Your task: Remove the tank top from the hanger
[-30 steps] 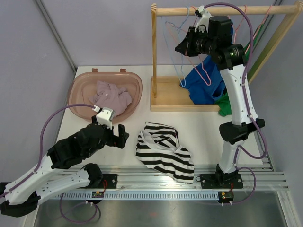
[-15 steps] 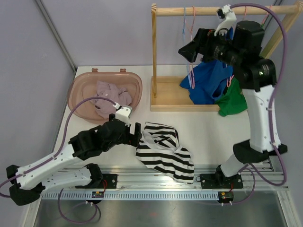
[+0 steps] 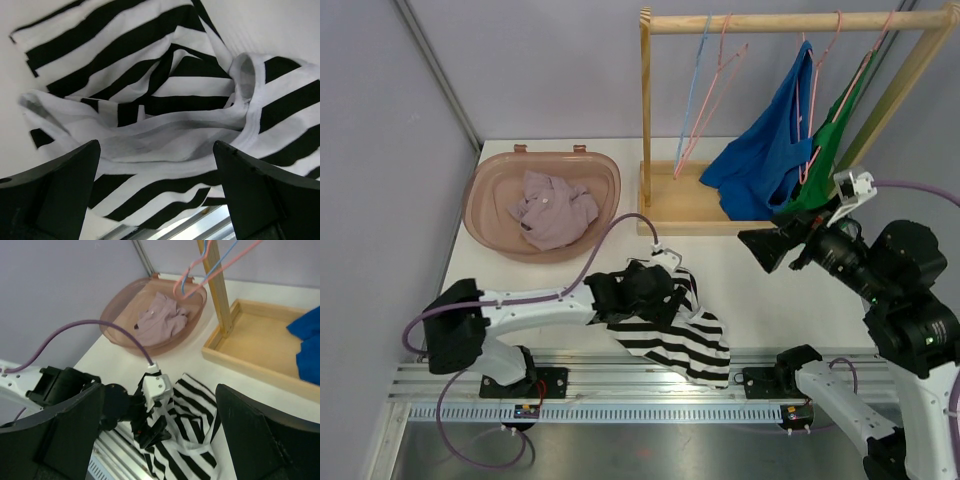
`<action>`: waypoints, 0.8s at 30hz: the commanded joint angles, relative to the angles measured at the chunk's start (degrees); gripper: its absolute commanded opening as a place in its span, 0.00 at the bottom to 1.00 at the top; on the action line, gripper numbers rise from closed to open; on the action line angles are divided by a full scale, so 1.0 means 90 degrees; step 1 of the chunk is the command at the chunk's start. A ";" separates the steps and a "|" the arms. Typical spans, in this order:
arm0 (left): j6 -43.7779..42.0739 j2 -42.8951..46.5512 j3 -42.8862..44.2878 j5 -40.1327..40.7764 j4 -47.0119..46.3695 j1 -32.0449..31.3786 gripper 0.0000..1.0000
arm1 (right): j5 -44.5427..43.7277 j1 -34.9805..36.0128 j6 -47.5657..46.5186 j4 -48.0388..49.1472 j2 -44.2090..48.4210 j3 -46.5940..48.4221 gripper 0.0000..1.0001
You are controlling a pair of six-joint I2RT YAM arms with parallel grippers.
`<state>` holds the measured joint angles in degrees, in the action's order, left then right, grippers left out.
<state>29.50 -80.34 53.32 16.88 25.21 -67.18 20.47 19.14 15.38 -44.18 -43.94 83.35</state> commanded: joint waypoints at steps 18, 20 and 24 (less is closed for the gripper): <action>0.0843 -0.0148 0.0324 0.1159 0.0497 -0.0309 0.00 | 0.0616 0.0032 0.0469 -0.0139 0.1709 -0.1205 0.99; 0.0970 0.0407 0.0781 0.1830 0.1597 -0.0300 0.00 | 0.0587 0.0022 0.0450 -0.0169 0.1728 -0.1185 0.99; 0.0884 0.1111 0.1728 0.2625 0.2509 -0.0086 0.00 | 0.0577 0.0032 0.0440 -0.0208 0.1738 -0.1214 1.00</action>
<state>36.51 -76.82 60.73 29.12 39.42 -69.41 25.12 19.14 19.38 -45.91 -28.56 71.05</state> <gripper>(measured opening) 0.038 0.993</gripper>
